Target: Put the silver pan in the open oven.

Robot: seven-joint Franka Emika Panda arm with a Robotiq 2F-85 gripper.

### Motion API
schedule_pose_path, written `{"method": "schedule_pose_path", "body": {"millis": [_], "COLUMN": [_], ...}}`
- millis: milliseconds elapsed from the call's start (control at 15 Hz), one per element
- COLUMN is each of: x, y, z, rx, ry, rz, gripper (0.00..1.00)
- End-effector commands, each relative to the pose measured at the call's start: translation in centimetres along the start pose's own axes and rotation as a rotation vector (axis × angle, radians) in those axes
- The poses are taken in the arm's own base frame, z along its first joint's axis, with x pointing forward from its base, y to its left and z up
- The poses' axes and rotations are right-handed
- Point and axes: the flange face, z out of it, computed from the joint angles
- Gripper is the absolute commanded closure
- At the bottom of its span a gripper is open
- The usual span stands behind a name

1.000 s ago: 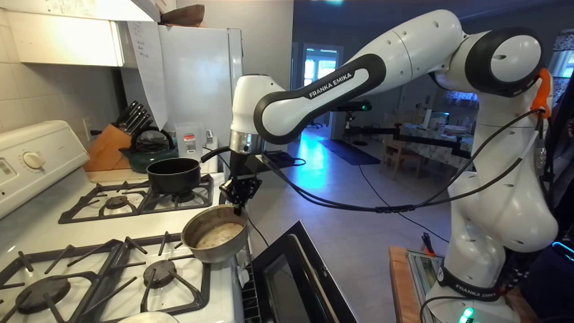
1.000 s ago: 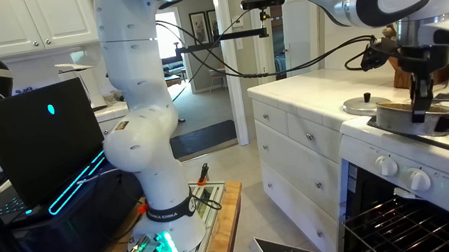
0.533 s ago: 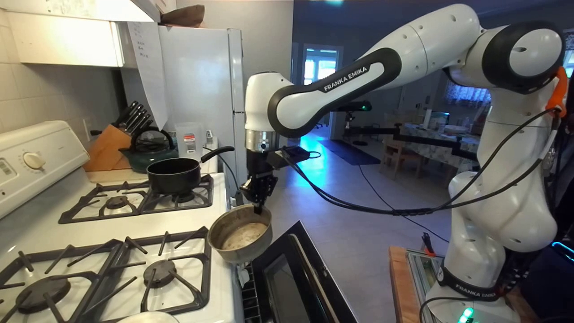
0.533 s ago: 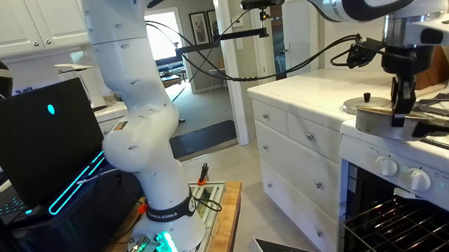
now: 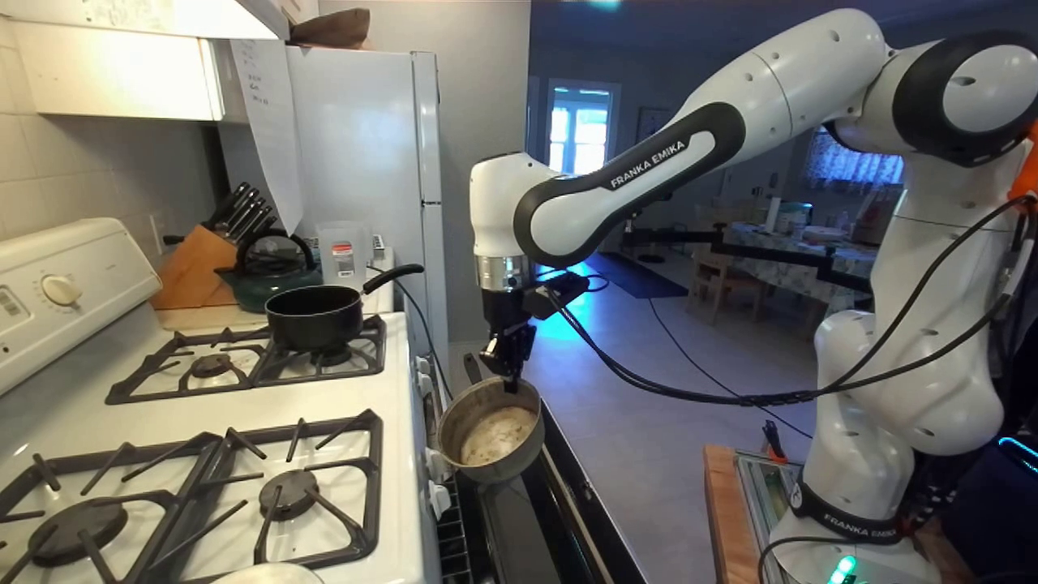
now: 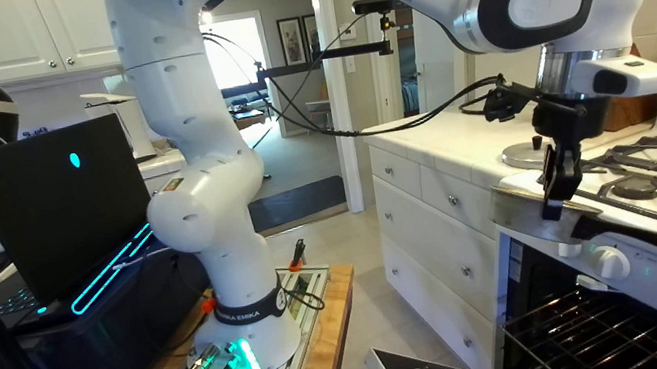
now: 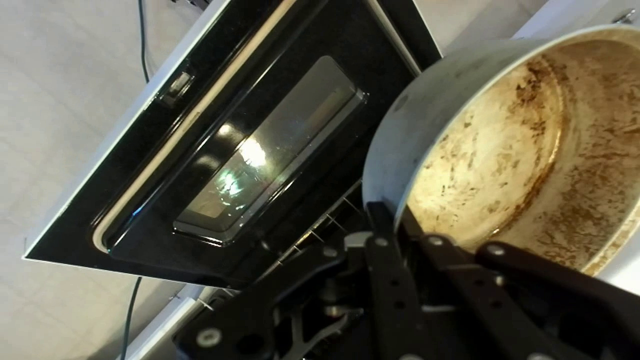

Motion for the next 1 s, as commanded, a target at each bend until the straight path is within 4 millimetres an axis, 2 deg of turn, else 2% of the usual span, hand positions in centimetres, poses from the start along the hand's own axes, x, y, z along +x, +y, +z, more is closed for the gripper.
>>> {"method": "schedule_pose_path", "body": {"millis": [0,333,600,800,933], "x": [-0.9,-1.0,-0.3,0.5,1.1], "y": [2.6,7.0,10.9,12.8,13.4], "z": [2.2,5.5,7.9,9.4,10.0], "rx": [0.007,0.045,0.041,0.049,0.055], "ry": [0.012,-0.001,-0.029,-0.031,-0.016], "rz": [-0.041,-0.073,-0.071,-0.036,-0.014], "gripper": [0.98,0.98,0.98,0.98,0.98]}}
